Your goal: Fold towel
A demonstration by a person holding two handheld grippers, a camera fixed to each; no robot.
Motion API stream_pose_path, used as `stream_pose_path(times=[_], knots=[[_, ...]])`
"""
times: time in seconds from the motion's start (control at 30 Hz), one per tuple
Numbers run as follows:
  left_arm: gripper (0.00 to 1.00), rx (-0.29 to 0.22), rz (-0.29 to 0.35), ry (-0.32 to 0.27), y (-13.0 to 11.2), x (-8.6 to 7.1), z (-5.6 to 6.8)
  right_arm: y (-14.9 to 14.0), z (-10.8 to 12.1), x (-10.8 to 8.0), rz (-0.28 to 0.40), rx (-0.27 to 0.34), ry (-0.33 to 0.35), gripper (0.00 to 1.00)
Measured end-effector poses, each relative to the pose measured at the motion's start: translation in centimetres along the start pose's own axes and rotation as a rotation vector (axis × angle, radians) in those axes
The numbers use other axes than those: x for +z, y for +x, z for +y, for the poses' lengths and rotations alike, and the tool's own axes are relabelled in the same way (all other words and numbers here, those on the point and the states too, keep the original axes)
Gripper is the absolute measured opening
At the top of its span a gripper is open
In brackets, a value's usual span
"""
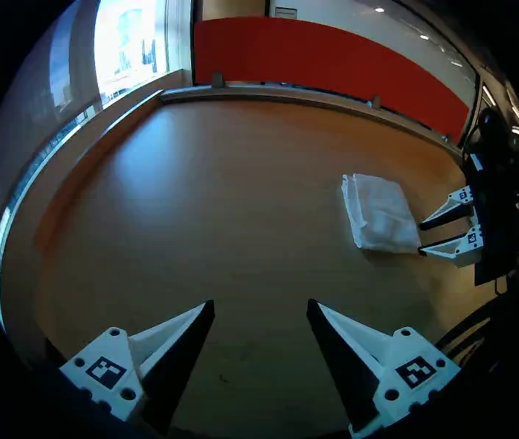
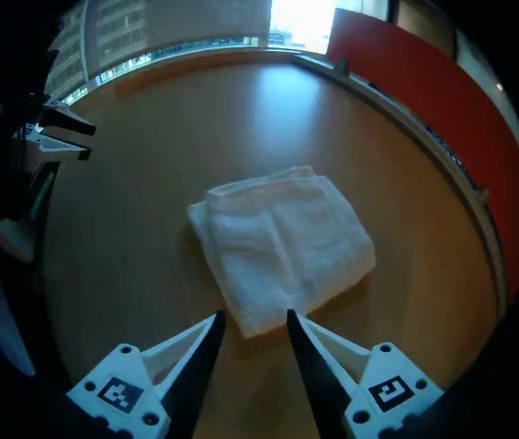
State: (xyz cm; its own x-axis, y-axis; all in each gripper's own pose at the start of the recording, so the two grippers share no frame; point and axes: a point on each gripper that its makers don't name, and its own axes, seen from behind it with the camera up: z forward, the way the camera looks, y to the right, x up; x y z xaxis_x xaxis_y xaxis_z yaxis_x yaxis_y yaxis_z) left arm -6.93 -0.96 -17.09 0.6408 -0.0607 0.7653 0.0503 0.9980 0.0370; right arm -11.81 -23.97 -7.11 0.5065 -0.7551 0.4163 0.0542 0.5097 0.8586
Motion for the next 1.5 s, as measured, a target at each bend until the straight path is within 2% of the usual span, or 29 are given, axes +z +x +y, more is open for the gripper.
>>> stream_pose_path(times=[0.33, 0.43, 0.5, 0.7, 0.77, 0.9, 1.17, 1.5], knots=[[0.94, 0.002, 0.0, -0.002, -0.1, 0.0, 0.2, -1.3, -0.2, 0.2, -0.023, 0.014, -0.007, 0.65], [0.94, 0.003, 0.0, -0.003, -0.1, 0.0, 0.2, -1.3, 0.0, 0.3, -0.024, 0.021, -0.013, 0.62], [0.94, 0.003, 0.001, -0.003, -0.1, 0.1, 0.2, -1.4, 0.2, 0.3, -0.027, 0.027, -0.019, 0.57], [0.94, 0.002, 0.003, -0.002, 0.0, 0.0, 0.3, -1.7, 0.6, 0.6, -0.029, 0.051, -0.036, 0.31], [0.94, 0.001, 0.003, -0.002, 0.0, 0.0, 0.3, -1.7, 0.7, 0.7, -0.027, 0.06, -0.037, 0.26], [0.94, 0.0, 0.003, -0.001, 0.0, 0.0, 0.2, -1.9, 0.9, 0.7, -0.029, 0.064, -0.046, 0.23], [0.94, 0.003, 0.003, -0.001, 0.0, 0.0, 0.3, -2.2, 1.2, 0.8, -0.035, 0.068, -0.046, 0.05], [0.94, 0.004, 0.007, -0.002, 0.1, -0.1, 0.4, -1.6, 1.7, 0.1, -0.012, 0.081, -0.055, 0.02]])
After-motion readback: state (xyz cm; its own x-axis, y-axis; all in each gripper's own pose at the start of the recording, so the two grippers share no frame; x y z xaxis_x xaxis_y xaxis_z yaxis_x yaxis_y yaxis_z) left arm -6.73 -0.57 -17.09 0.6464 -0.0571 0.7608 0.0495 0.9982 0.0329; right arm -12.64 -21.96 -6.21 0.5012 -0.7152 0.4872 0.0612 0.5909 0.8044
